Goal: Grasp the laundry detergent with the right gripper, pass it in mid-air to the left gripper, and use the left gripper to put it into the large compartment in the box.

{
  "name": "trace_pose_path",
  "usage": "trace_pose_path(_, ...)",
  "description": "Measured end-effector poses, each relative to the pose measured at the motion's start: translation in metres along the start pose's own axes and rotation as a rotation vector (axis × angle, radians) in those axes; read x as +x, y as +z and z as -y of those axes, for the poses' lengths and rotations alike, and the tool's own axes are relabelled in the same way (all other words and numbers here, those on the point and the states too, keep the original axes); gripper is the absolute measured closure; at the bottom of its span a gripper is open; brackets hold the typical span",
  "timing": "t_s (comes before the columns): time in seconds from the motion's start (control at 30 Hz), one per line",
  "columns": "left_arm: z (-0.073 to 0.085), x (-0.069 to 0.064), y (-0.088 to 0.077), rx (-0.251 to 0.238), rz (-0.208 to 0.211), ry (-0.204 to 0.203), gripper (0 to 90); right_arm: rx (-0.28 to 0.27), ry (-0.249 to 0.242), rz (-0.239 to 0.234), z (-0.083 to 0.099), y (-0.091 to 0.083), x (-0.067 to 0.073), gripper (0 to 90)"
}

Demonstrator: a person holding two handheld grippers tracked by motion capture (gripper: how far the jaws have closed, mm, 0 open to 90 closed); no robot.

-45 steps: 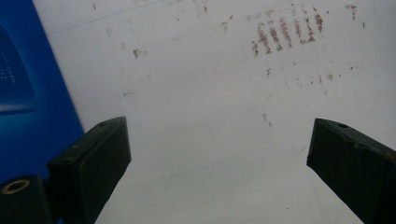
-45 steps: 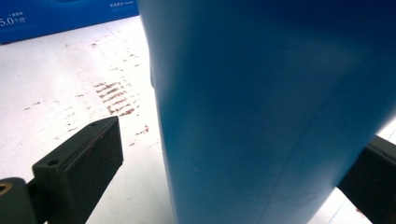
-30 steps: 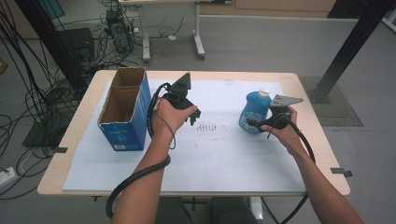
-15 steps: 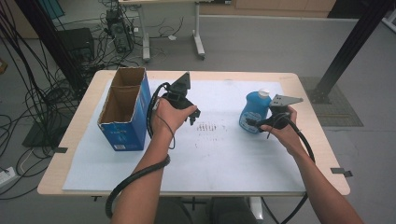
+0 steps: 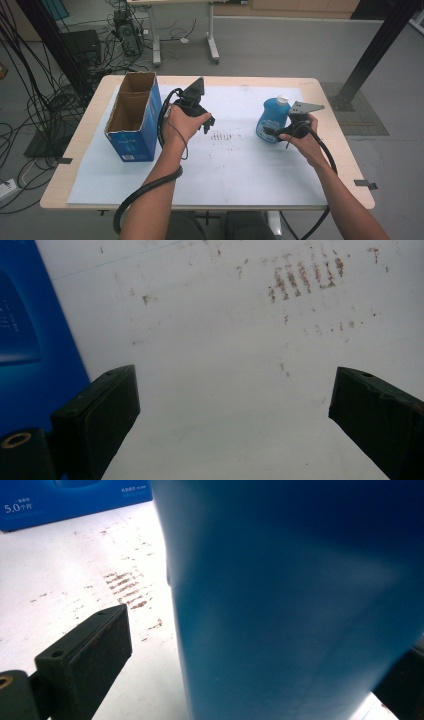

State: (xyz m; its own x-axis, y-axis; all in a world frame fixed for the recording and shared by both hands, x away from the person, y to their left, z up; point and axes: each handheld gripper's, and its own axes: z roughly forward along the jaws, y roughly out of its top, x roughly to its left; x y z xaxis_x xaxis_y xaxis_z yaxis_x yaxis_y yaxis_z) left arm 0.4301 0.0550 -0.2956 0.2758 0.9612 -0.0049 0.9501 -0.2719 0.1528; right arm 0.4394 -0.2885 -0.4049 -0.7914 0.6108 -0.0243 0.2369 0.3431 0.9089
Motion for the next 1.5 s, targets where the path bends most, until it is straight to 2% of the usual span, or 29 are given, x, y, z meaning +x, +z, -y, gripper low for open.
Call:
trace_pose_path(0.9,0.0007,0.0004,0.0006,-0.001,0.000,0.002,6.4,-0.006,0.003,0.000,-0.0001,0.0010,0.0004,2.5)
trace_pose_path(1.27,0.0013,0.0004,-0.0015,-0.005,-0.004,0.008,6.4,-0.008,-0.006,0.017,0.0000,-0.0001,-0.0034,19.9)
trace_pose_path(1.5,0.0013,0.0001,-0.0003,-0.004,-0.002,0.008,6.4,0.006,-0.008,0.010,0.0016,0.0015,-0.0050,30.5)
